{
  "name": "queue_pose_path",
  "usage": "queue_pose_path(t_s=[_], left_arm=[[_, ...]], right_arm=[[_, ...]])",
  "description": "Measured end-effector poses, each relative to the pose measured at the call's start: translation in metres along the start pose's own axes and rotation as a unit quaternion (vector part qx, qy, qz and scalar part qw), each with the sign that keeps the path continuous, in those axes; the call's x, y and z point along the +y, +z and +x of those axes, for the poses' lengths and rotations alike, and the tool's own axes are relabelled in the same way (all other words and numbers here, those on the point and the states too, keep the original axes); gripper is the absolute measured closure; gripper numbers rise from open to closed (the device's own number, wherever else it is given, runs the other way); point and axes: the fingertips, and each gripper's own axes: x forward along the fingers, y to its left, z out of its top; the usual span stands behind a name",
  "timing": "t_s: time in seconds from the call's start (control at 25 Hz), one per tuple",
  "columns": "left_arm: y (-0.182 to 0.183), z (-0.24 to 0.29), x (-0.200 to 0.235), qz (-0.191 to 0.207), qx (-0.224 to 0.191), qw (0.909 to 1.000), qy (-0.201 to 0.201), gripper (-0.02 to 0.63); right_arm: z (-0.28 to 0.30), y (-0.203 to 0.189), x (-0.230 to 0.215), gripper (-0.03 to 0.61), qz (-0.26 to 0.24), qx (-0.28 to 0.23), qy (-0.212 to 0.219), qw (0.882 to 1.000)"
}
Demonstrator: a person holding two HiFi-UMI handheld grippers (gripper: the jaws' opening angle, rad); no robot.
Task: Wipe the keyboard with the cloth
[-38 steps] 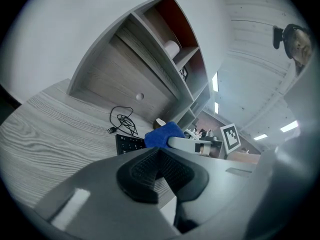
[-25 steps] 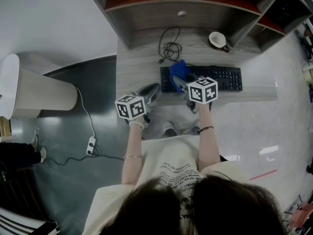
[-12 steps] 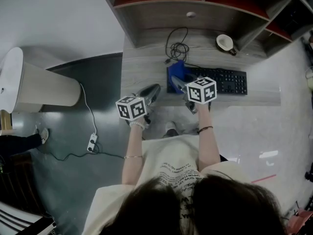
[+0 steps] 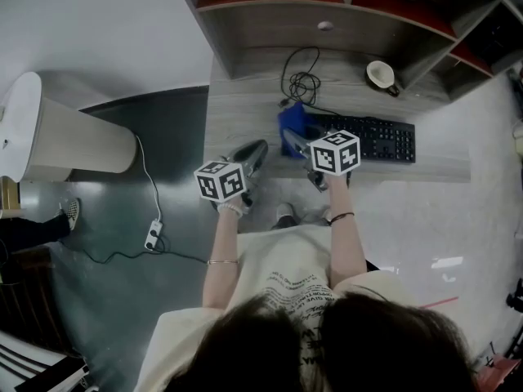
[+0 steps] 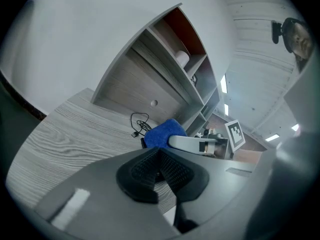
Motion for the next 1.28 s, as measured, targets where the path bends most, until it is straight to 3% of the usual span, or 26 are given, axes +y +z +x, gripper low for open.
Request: queue_pose_path(t_s=[0.68,1.08,1.28], left_arm=[[0.017,-0.011,-0.005,0.022,-0.075,0.9931,0.087,0.626],[0.038,-0.014,-0.035,0.079,-0.114,0.9850,0.102,0.626],[0.044,-0.017,-0.046,0.082,-0.137,0.9818,0.103,0.626]], right_arm=[[-0.016,0.012,0.028,0.526,-0.010,-0.020,0.102,0.994],[-0.042,0.036,0.029,0.526,-0.039,-0.045,0.130,0.990],[-0.056,0.050,0.033,0.526,-0.059,-0.073,0.140,0.986]])
